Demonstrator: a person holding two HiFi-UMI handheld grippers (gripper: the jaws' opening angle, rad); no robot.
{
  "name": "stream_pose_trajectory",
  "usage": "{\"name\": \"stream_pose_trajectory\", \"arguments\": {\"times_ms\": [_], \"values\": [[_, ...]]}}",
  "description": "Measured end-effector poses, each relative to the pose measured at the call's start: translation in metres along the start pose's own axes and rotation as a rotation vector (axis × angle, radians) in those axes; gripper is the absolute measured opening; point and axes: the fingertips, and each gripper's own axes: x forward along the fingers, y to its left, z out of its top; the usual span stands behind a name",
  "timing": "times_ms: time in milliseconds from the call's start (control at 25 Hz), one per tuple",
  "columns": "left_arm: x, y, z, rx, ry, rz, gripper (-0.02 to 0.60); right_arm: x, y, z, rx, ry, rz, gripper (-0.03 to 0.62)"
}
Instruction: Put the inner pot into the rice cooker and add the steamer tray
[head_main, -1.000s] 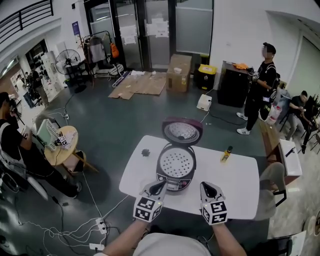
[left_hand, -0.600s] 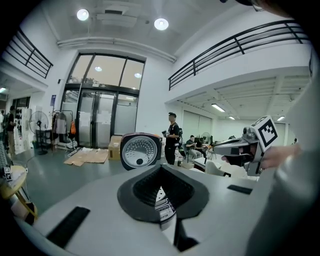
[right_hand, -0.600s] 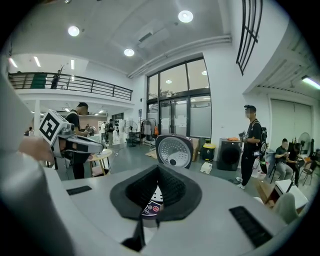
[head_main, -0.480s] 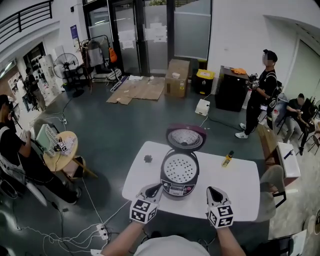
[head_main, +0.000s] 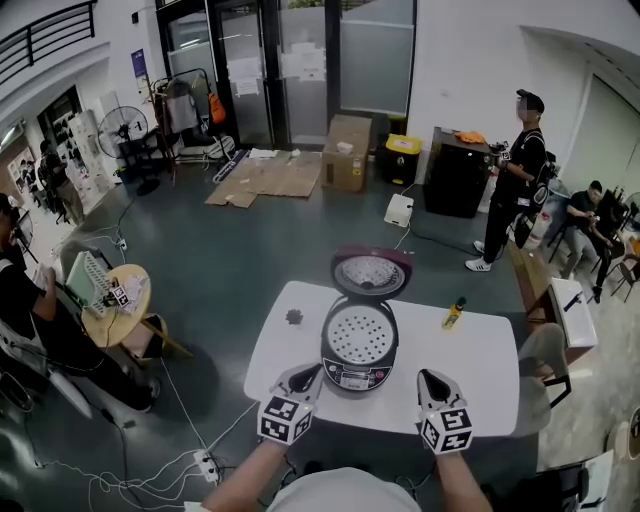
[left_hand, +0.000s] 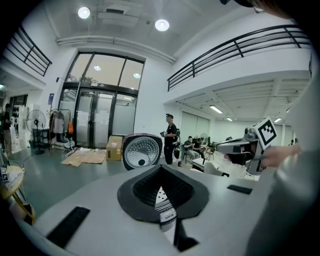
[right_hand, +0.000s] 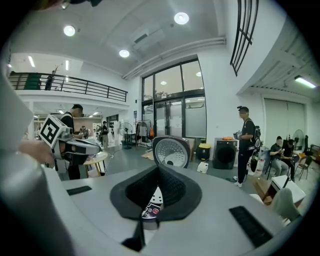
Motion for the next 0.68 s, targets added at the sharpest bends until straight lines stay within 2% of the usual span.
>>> {"name": "stream_pose_trajectory", "arguments": {"times_ms": [680], "values": [[-0.002,-0.001,-0.001,0.014,-0.015,0.0,0.014,0.0,0.012,-0.008,-0.011,0.009,0.012,0.011]]}}
